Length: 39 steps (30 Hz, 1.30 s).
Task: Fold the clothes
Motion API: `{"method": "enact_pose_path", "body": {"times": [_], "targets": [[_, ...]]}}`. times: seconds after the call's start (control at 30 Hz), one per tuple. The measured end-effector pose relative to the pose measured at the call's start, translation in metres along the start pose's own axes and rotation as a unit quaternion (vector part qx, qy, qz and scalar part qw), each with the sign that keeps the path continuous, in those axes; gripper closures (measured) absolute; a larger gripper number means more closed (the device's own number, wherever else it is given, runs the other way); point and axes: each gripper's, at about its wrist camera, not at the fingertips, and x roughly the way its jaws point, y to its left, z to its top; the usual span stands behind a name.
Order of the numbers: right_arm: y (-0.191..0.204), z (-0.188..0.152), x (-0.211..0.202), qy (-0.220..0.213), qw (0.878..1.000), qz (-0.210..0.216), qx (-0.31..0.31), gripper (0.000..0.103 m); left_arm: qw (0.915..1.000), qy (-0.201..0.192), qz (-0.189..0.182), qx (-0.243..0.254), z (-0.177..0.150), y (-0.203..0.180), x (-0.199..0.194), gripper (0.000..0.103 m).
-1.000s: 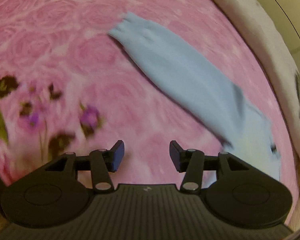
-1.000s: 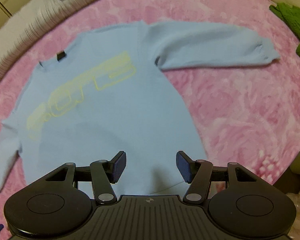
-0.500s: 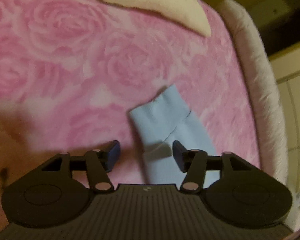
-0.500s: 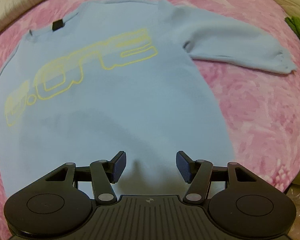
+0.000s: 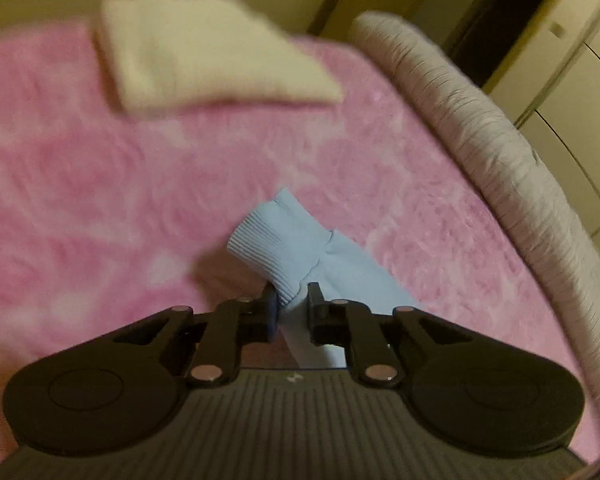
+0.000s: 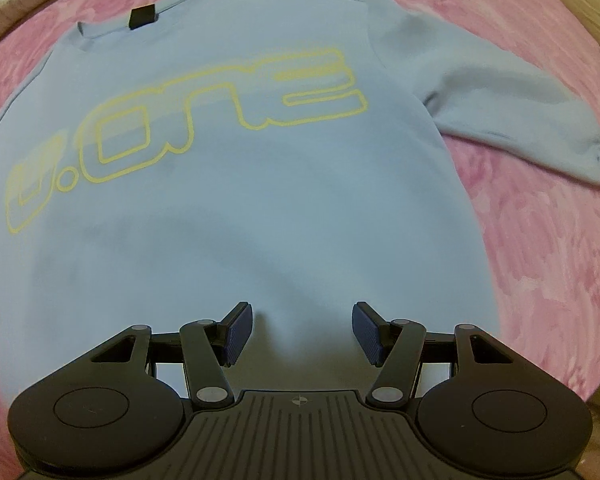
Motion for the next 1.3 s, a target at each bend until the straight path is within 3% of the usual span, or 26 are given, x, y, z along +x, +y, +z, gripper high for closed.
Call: {"method": "enact_pose_path", "body": {"times": [0.17,0.23,0.37,0.43,0.5,0.57,0.67,0.7,0.77,0.8,0.87,0.93,1.0,1.13,1.27,1.3], "targets": [[-0.005,0.007,0.006,0.002,1.000,0.008,-0.015,0.044,0.9987,0.025,0.037,-0.023,-0.028,0.020,0.003,0.085],[-0.011,0.008,0.006,0.003,1.000,0.013,-0.019,0.044,0.9985,0.014,0.041,-0.034,-0.030,0.020,0.008,0.086],[-0.032,0.010,0.000,-0.007,1.000,0.018,-0.022,0.044,0.9991,-0.015,0.041,0.000,-0.026,-0.009,-0.008,0.090],[-0.045,0.012,-0.004,-0.012,1.000,0.019,-0.020,0.044,0.9978,-0.039,0.018,0.050,-0.025,-0.040,-0.030,0.090],[-0.062,0.013,-0.007,-0.020,1.000,0.021,-0.008,0.044,0.9931,-0.051,-0.044,0.096,-0.031,-0.078,-0.064,0.090],[-0.080,0.015,-0.010,-0.029,0.999,0.024,0.007,0.044,0.9809,-0.050,-0.123,0.142,-0.052,-0.117,-0.103,0.090],[-0.105,0.019,-0.013,-0.042,0.998,0.025,0.028,0.044,0.9493,-0.006,-0.240,0.203,-0.109,-0.174,-0.149,0.090],[-0.113,0.020,-0.014,-0.046,0.998,0.024,0.034,0.044,0.9385,0.028,-0.270,0.214,-0.135,-0.190,-0.153,0.088],[-0.126,0.022,-0.017,-0.054,0.997,0.026,0.046,0.044,0.9109,0.100,-0.326,0.232,-0.189,-0.221,-0.158,0.074],[-0.131,0.023,-0.018,-0.058,0.997,0.028,0.052,0.044,0.9023,0.140,-0.333,0.235,-0.213,-0.231,-0.155,0.072],[-0.142,0.025,-0.021,-0.066,0.995,0.033,0.062,0.044,0.8922,0.218,-0.320,0.233,-0.260,-0.244,-0.144,0.071],[-0.149,0.027,-0.025,-0.074,0.994,0.039,0.066,0.044,0.8852,0.259,-0.297,0.247,-0.291,-0.246,-0.140,0.072],[-0.155,0.028,-0.027,-0.081,0.993,0.049,0.069,0.044,0.8861,0.265,-0.273,0.264,-0.298,-0.240,-0.139,0.072],[-0.158,0.028,-0.026,-0.087,0.989,0.086,0.086,0.044,0.8857,0.271,-0.245,0.286,-0.277,-0.222,-0.134,0.071],[-0.133,0.023,-0.019,-0.084,0.968,0.214,0.100,0.045,0.8932,0.249,-0.207,0.312,-0.247,-0.205,-0.130,0.071],[-0.121,0.022,-0.013,-0.073,0.958,0.256,0.103,0.050,0.8958,0.244,-0.199,0.314,-0.239,-0.202,-0.125,0.071]]}}
